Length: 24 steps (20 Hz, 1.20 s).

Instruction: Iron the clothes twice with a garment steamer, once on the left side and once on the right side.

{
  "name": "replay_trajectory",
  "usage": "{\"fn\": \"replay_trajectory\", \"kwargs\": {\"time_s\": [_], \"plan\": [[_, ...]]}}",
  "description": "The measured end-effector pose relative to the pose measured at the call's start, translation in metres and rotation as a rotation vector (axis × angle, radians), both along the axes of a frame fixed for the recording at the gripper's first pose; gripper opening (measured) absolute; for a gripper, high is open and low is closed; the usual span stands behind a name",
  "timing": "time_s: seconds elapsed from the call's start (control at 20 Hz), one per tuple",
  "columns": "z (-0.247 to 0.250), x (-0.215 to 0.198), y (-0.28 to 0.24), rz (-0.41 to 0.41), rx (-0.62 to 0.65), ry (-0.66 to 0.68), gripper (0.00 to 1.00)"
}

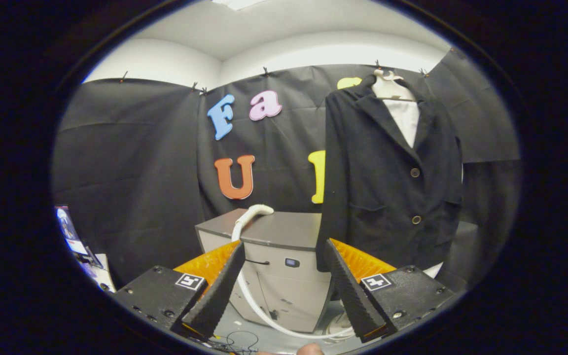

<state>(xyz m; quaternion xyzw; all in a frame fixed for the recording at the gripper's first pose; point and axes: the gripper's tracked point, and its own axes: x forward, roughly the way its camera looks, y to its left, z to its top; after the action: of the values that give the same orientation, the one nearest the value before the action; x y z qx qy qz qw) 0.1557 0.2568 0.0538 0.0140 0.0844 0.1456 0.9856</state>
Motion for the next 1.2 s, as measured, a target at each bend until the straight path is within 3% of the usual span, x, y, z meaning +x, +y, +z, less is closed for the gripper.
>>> {"fn": "replay_trajectory", "kwargs": {"time_s": [0.2,0.55,0.85,1.2], "plan": [[-0.001,0.047,0.041,0.077,0.022,0.067,1.0],[0.017,0.124,0.096,0.182,0.035,0.064,1.0],[0.036,0.191,0.143,0.211,0.002,0.079,1.0],[0.001,0.274,0.2,0.178,-0.095,0.239,1.0]]}}
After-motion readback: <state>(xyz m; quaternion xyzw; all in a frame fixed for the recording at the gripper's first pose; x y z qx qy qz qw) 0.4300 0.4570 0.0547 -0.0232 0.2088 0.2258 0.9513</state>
